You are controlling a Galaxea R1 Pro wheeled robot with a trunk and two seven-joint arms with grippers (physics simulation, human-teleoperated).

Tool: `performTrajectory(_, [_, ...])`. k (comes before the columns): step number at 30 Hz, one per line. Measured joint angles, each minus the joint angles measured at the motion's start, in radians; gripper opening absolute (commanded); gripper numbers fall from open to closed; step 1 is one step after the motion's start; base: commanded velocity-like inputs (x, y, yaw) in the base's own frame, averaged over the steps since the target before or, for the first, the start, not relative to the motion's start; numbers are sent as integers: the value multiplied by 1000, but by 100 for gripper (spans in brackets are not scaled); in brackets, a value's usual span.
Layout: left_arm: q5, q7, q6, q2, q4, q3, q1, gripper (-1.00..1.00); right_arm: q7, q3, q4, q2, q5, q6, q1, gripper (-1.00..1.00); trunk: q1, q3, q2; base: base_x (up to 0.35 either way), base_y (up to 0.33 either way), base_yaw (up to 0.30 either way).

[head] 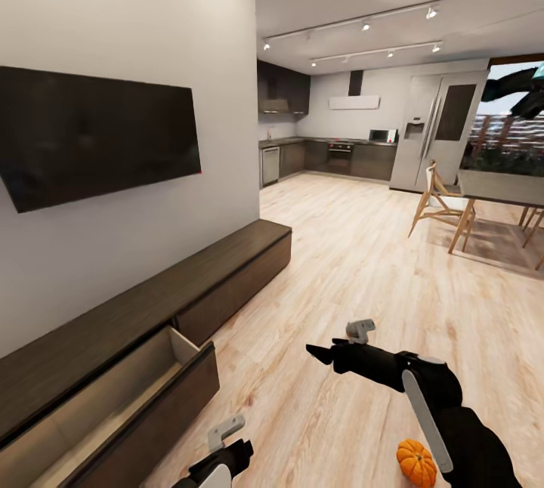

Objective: Place each of the two pumpkins and all three candles from the living room inside a cabinet in the living room (use any cabinet), then make sure every cabinet is closed, and position the cauldron so it is next to a table in the living room.

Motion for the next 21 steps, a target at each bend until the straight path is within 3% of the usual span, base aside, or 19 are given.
performTrajectory(3, [0,0,0,0,1,0,0,100,-10,-2,-30,9,-8,31,0,100,12,-9,-21,0,0,0])
performTrajectory(10, [0,0,0,0,2,0,1,100,-15,-1,-43,11,-107,67,0,100,38,-31,-70,0,0,0])
performTrajectory(16, [0,0,0,0,2,0,0,100,-13,-4,-43,10,-136,101,0,100,61,-50,-112,0,0,0])
performTrajectory(21, [0,0,-1,0,2,0,0,100,57,-9,-40,10,-138,103,0,100,81,-66,-147,0,0,0])
